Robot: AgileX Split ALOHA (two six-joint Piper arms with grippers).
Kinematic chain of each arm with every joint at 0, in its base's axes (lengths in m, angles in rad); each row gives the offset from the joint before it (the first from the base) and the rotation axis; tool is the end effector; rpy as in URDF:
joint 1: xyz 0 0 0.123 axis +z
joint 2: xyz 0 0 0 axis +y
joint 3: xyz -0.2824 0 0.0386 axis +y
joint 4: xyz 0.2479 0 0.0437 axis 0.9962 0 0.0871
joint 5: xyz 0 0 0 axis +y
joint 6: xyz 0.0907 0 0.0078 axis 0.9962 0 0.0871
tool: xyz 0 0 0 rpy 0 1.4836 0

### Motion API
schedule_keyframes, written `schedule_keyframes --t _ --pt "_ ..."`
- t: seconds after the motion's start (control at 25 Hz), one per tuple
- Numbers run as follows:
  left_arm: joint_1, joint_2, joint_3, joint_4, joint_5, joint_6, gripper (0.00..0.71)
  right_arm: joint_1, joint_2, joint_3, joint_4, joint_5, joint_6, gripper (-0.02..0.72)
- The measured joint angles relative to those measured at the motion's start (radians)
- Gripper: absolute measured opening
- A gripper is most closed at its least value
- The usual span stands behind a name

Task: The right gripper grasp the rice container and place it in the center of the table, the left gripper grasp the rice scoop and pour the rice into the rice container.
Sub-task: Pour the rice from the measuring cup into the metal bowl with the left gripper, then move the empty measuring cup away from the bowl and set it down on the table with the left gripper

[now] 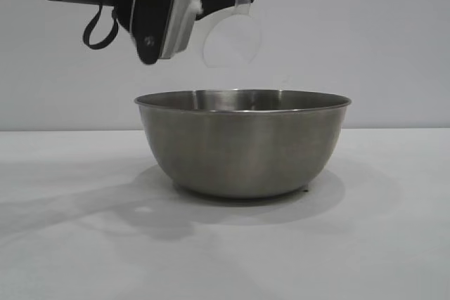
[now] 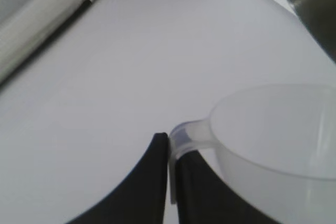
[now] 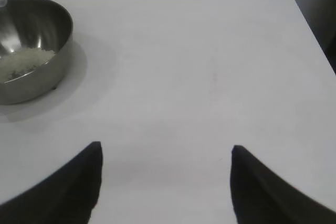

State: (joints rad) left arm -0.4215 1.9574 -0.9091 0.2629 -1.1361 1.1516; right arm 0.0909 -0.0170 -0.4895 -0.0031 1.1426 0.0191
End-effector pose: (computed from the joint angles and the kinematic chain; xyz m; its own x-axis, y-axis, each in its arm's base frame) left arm 0.3481 -0.1796 0.1911 0.6257 0.7349 -0.2615 0.0440 0.3014 0.9525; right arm -0.0098 -0.0011 0.2677 -0.5211 -0.0296 -0.8530 -0.0791 0.9968 0.0137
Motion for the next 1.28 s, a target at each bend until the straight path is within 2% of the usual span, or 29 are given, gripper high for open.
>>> schedule_keyframes --t 0.2,0.44,0.52,0.92,1.12,1.28 --pt "0.000 0.000 0.000 -0.334 0.000 -0.360 0.000 0.000 0.000 0.000 0.000 0.000 0.000 0.442" --pt "0.000 0.000 0.010 -0.644 0.000 -0.585 0.000 0.000 0.000 0.000 0.000 0.000 0.000 0.442" --pt "0.002 0.000 0.035 -0.692 0.000 -0.638 0.000 0.000 0.000 0.000 0.000 0.000 0.000 0.442" --pt "0.085 0.069 0.180 -0.693 0.000 -0.952 0.000 0.000 0.000 0.000 0.000 0.000 0.000 0.442" --pt "0.092 0.157 0.213 -0.646 0.000 -1.089 0.000 0.000 0.000 0.000 0.000 0.000 0.000 0.442" --pt "0.093 0.213 0.218 -0.628 0.000 -1.132 0.000 0.000 0.000 0.000 0.000 0.000 0.000 0.442"
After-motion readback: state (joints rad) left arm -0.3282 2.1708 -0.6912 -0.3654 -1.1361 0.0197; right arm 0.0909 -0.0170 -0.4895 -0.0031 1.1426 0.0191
